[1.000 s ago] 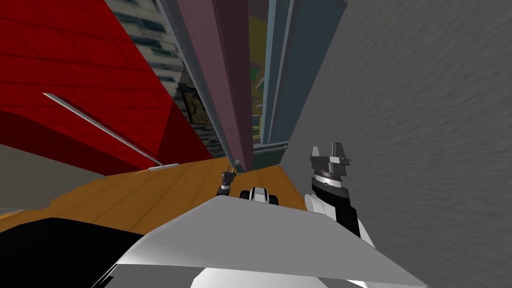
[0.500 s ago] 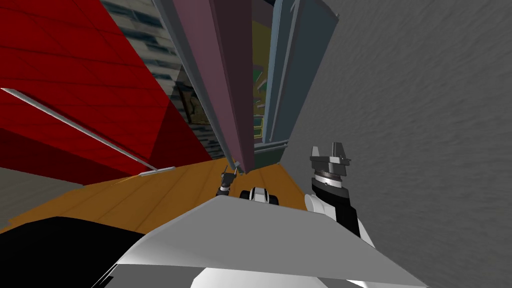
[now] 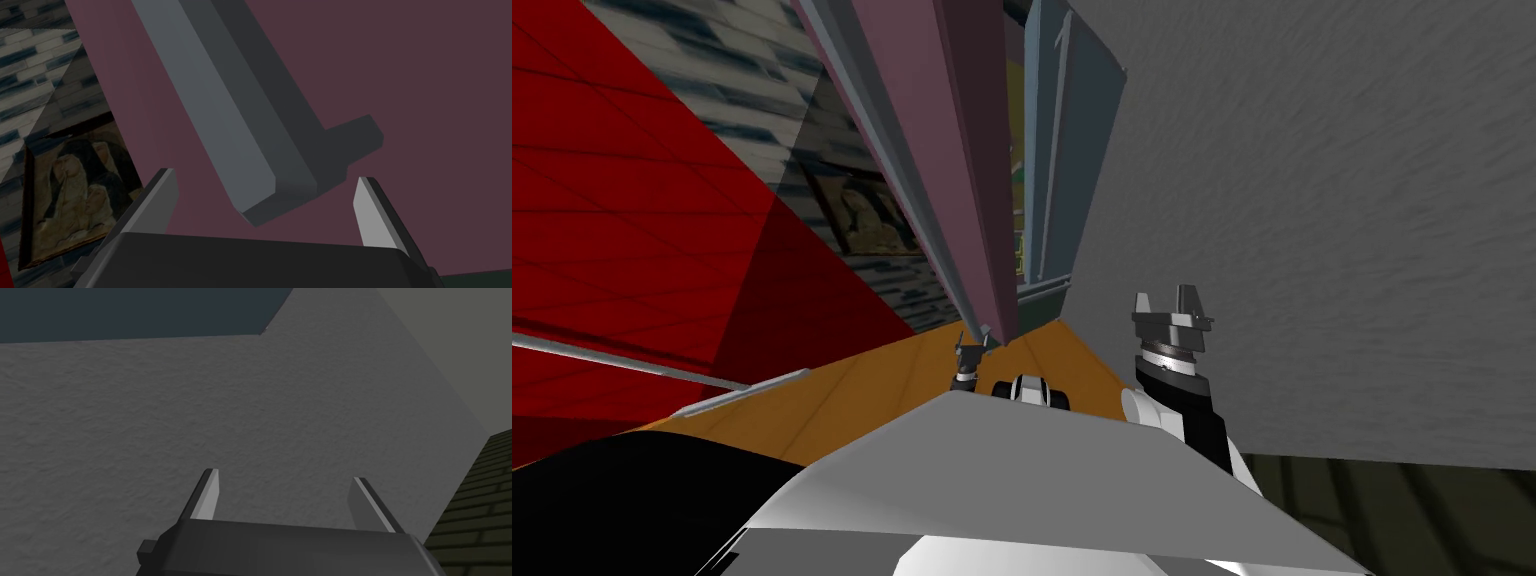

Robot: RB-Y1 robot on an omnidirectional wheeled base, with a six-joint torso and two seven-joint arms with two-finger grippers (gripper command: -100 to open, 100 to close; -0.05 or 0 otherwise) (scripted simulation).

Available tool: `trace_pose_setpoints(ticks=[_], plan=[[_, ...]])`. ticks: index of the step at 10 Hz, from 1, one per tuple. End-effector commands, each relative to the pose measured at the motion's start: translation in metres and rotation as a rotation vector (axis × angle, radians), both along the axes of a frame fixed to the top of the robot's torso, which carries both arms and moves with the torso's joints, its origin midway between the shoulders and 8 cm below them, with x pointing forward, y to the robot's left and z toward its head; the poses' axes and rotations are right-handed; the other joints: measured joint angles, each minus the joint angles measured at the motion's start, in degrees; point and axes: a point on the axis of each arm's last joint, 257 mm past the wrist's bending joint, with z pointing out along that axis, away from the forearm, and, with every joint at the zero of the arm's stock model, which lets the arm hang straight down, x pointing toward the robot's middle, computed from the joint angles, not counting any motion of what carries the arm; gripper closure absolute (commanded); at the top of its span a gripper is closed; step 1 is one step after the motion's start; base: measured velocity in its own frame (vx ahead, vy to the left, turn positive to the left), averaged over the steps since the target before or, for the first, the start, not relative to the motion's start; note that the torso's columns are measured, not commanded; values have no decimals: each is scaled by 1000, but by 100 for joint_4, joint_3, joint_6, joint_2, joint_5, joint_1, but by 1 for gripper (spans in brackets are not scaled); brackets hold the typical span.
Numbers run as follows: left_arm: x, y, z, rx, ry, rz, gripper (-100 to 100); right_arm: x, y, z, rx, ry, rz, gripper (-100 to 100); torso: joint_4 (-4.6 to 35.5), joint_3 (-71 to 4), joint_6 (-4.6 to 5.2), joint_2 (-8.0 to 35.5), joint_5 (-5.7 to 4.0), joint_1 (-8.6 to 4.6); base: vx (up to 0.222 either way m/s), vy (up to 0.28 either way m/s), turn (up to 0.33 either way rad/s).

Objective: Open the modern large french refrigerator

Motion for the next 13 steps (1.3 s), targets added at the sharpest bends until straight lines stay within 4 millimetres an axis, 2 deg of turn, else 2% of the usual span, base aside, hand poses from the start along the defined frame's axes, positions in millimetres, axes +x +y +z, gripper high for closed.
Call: trace_pose_setpoints(ticks=[1, 2, 6, 7, 10, 13], plan=[[0, 3, 8, -5, -12, 83, -100, 0, 0, 0, 0, 0, 0, 0, -1, -2, -8, -4, -6, -15, -72, 69, -386], [0, 3, 8, 16, -11, 99, -100, 0, 0, 0, 0, 0, 0, 0, 8, 3, 19, 8, -5, -11, -77, 90, -287], [-2, 9, 19, -9, -12, 229, -100, 0, 0, 0, 0, 0, 0, 0, 28, 2, -11, 16, -24, -21, -73, 74, -268], [-2, 9, 19, 10, -9, 244, -100, 0, 0, 0, 0, 0, 0, 0, 39, 2, 12, 21, -27, -20, -74, 86, -322], [-6, 18, 24, -22, 11, 367, -100, 0, 0, 0, 0, 0, 0, 0, 51, 22, -2, 55, -33, -29, -106, 108, -405], [-9, 23, 33, -1, 17, 459, -100, 0, 0, 0, 0, 0, 0, 0, 64, 32, 4, 80, -45, -53, -116, 67, -289]])
